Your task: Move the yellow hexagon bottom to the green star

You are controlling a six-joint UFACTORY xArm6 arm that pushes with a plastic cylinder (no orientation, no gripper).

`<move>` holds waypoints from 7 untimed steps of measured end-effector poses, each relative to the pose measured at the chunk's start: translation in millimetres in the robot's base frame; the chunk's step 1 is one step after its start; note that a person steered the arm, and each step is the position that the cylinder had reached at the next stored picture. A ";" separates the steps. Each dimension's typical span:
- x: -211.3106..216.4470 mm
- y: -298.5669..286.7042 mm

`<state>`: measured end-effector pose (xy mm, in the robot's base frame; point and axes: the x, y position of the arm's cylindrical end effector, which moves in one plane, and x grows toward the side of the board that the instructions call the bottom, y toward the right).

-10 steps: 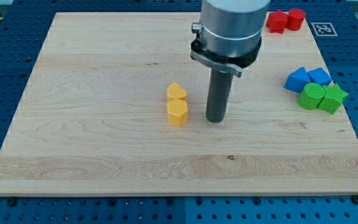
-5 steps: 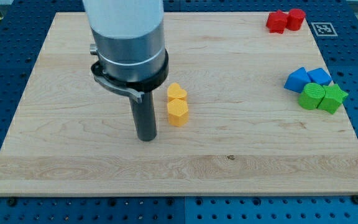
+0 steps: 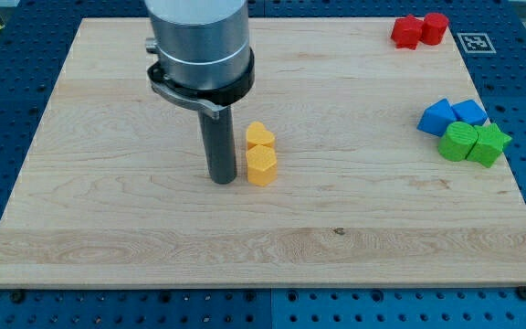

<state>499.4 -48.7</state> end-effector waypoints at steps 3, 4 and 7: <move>-0.7 34.7; -8.7 39.7; -11.3 59.9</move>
<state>488.0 11.2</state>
